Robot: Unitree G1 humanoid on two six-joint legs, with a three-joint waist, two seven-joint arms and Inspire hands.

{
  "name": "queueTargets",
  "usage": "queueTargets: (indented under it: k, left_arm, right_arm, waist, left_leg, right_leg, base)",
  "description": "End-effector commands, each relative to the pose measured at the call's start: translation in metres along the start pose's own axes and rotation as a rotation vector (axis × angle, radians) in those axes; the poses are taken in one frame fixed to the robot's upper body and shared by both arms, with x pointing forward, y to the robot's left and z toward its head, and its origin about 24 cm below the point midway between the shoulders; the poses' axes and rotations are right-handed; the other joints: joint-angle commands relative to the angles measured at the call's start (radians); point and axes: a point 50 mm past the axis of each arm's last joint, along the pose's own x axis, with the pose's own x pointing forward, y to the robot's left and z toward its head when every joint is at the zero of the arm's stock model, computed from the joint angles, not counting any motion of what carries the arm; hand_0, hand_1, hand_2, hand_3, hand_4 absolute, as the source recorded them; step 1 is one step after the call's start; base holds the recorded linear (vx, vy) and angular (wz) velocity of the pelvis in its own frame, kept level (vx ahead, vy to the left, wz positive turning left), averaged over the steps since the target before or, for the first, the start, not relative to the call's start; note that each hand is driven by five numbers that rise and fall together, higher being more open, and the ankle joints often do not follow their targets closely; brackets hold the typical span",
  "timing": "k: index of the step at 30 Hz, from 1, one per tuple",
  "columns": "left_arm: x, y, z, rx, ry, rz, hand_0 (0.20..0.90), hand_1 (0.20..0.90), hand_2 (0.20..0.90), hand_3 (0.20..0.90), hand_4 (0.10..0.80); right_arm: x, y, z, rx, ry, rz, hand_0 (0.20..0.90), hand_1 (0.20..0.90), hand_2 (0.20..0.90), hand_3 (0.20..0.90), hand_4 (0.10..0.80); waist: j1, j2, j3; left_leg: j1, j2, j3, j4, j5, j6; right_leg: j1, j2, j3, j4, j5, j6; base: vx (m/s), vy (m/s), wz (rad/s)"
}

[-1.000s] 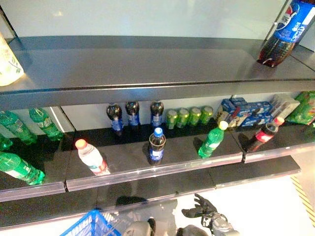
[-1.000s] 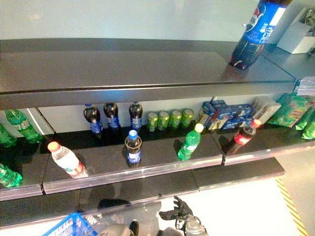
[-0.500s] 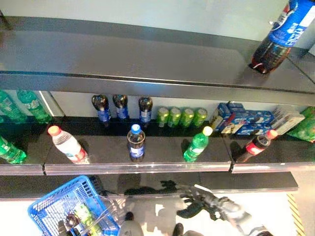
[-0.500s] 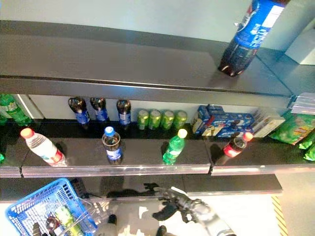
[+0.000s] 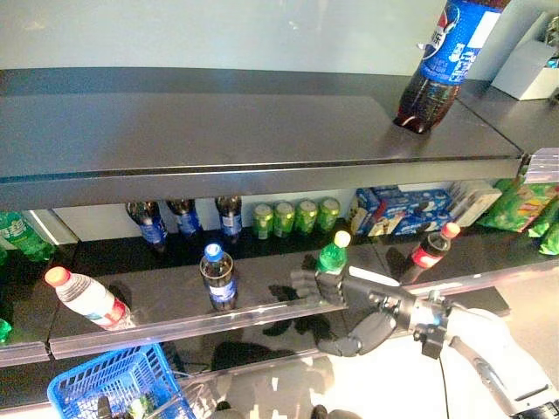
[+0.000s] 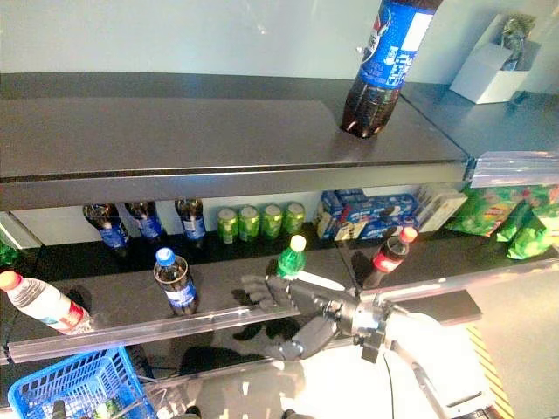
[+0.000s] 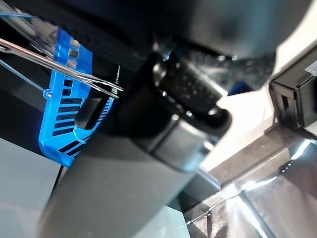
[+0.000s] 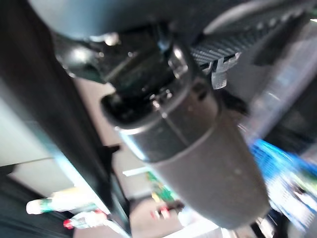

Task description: Pick up the drink and place into the basket.

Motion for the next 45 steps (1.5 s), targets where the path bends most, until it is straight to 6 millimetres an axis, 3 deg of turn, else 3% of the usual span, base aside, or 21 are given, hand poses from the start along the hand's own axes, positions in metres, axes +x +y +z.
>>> queueTargets:
  k: [1, 2, 5, 10, 20, 30, 36, 45]
  left_arm:
    - [0.004, -0.052, 0.002, 0.018, -0.038, -0.262, 0.3, 0.3, 0.3, 0.2, 0.1]
    - [0.003, -0.051, -0.001, 0.017, -0.041, -0.251, 0.3, 0.3, 0.3, 0.2, 0.1]
    - [0.001, -0.045, -0.002, 0.015, -0.048, -0.227, 0.3, 0.3, 0.3, 0.2, 0.1]
    - [-0.002, -0.034, 0.0, 0.027, -0.054, -0.195, 0.3, 0.3, 0.3, 0.2, 0.1]
    - [-0.003, -0.032, -0.001, 0.049, -0.046, -0.198, 0.3, 0.3, 0.3, 0.2, 0.1]
    - [-0.007, -0.03, -0.007, 0.068, -0.029, -0.199, 0.3, 0.3, 0.3, 0.2, 0.1]
    - [-0.01, -0.029, -0.015, 0.072, -0.008, -0.202, 0.3, 0.3, 0.3, 0.2, 0.1]
    - [-0.018, -0.047, -0.035, 0.073, 0.037, -0.253, 0.3, 0.3, 0.3, 0.2, 0.1]
  right_arm:
    - [-0.024, -0.038, 0.061, -0.087, -0.442, -0.373, 0.9, 0.9, 0.9, 0.9, 0.8]
    - [-0.032, -0.041, 0.059, -0.081, -0.491, -0.48, 0.9, 0.9, 0.9, 0.9, 0.8]
    - [-0.039, -0.037, 0.051, -0.037, -0.533, -0.574, 0.9, 0.9, 0.9, 0.9, 0.8]
    - [-0.041, -0.026, 0.037, -0.009, -0.492, -0.598, 0.9, 0.9, 0.9, 0.9, 0.8]
    - [-0.042, -0.029, 0.031, 0.011, -0.408, -0.636, 0.9, 0.9, 0.9, 0.9, 0.8]
    - [-0.035, -0.025, 0.006, 0.111, -0.294, -0.76, 0.9, 0.9, 0.9, 0.9, 0.8]
    - [-0.021, -0.019, -0.013, 0.219, -0.256, -0.85, 0.9, 0.9, 0.9, 0.9, 0.8]
    - [-0.002, -0.019, -0.021, 0.233, -0.231, -0.913, 0.9, 0.9, 0.9, 0.9, 0.8]
  waist:
    - [-0.039, 0.022, -0.025]
    - [-0.048, 0.026, -0.024]
    - [-0.064, 0.031, -0.029]
    - [-0.071, 0.033, -0.033]
    - [-0.064, 0.03, -0.024]
    - [-0.058, 0.04, 0.007]
    - [-0.046, 0.053, 0.038]
    - [-0.018, 0.07, 0.111]
  left_leg:
    - [0.015, 0.018, 0.006, 0.172, -0.122, -0.015]
    - [0.025, 0.018, 0.011, 0.176, -0.136, -0.011]
    - [0.035, 0.015, 0.024, 0.173, -0.142, -0.002]
    - [0.054, 0.01, 0.044, 0.157, -0.147, 0.008]
    - [0.053, 0.01, 0.032, 0.151, -0.135, -0.001]
    - [0.028, 0.006, 0.011, 0.201, -0.144, 0.001]
    - [0.003, 0.004, -0.005, 0.243, -0.15, 0.004]
    - [-0.081, -0.001, -0.053, 0.32, -0.135, 0.005]
  right_leg:
    - [0.003, -0.044, 0.019, 0.075, -0.048, 0.051]
    - [0.005, -0.047, 0.02, 0.081, -0.052, 0.056]
    - [0.001, -0.048, 0.029, 0.077, -0.049, 0.057]
    - [0.01, -0.041, 0.038, 0.058, -0.045, 0.055]
    - [0.018, -0.033, 0.022, 0.058, -0.049, 0.042]
    - [0.001, -0.036, 0.02, 0.101, -0.063, 0.033]
    - [-0.016, -0.043, 0.022, 0.14, -0.073, 0.027]
    - [-0.081, -0.056, 0.023, 0.214, -0.078, 0.016]
  base:
    - [0.017, 0.08, -0.01]
    - [0.019, 0.085, -0.01]
    - [0.011, 0.054, -0.15]
    - [0.028, 0.011, -0.16]
    - [0.013, -0.023, -0.01]
    - [0.035, 0.012, 0.02]
    - [0.049, 0.041, 0.05]
    - [-0.01, 0.023, 0.08]
